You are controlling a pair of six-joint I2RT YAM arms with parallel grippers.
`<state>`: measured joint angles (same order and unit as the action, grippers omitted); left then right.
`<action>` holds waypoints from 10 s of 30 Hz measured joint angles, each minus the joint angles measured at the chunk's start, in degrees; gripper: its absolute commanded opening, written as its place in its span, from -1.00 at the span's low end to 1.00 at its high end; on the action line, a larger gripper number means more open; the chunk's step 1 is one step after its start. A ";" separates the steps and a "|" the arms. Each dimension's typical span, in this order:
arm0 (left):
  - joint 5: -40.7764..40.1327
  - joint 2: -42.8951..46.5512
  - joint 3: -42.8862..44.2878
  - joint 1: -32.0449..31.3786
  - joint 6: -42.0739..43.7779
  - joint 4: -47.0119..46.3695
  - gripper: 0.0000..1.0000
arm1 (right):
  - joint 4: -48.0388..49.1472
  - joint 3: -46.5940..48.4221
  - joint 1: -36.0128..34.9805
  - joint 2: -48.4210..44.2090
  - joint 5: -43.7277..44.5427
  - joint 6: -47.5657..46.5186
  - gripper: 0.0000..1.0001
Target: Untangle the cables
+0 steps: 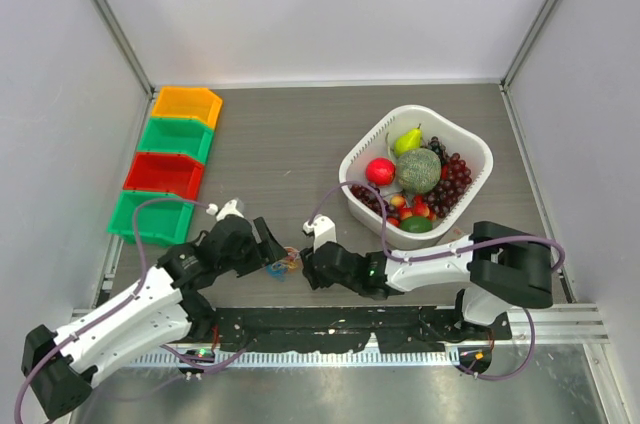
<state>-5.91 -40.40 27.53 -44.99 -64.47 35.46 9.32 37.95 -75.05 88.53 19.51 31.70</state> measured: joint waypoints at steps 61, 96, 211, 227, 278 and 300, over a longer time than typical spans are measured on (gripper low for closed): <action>-3.17 13.64 4.83 0.00 5.62 -6.23 0.97 | -14.69 41.42 0.00 -19.93 7.65 -24.55 -0.99; 3.32 2.21 20.94 0.04 35.39 -17.97 -1.00 | -17.62 30.23 13.46 -21.03 -13.14 -2.89 0.68; -7.80 -35.91 121.42 0.07 27.36 -13.05 -1.00 | 31.80 4.13 9.86 20.04 8.87 -3.17 -0.05; -13.68 -34.07 116.98 0.07 30.62 -17.81 -1.00 | 25.57 3.43 8.70 9.81 -3.89 -12.15 0.51; -21.92 -1.01 34.42 0.11 31.34 -3.30 -1.00 | -22.27 45.05 18.05 -9.25 -14.67 -11.63 -0.99; -8.90 -24.09 24.87 26.51 27.28 -1.29 -1.00 | -31.78 65.16 23.19 34.25 -11.34 -15.54 -0.66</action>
<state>-14.81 -64.49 52.40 -18.48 -37.19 34.17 -22.46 103.11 -51.86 122.78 8.16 16.16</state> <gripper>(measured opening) 0.013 0.100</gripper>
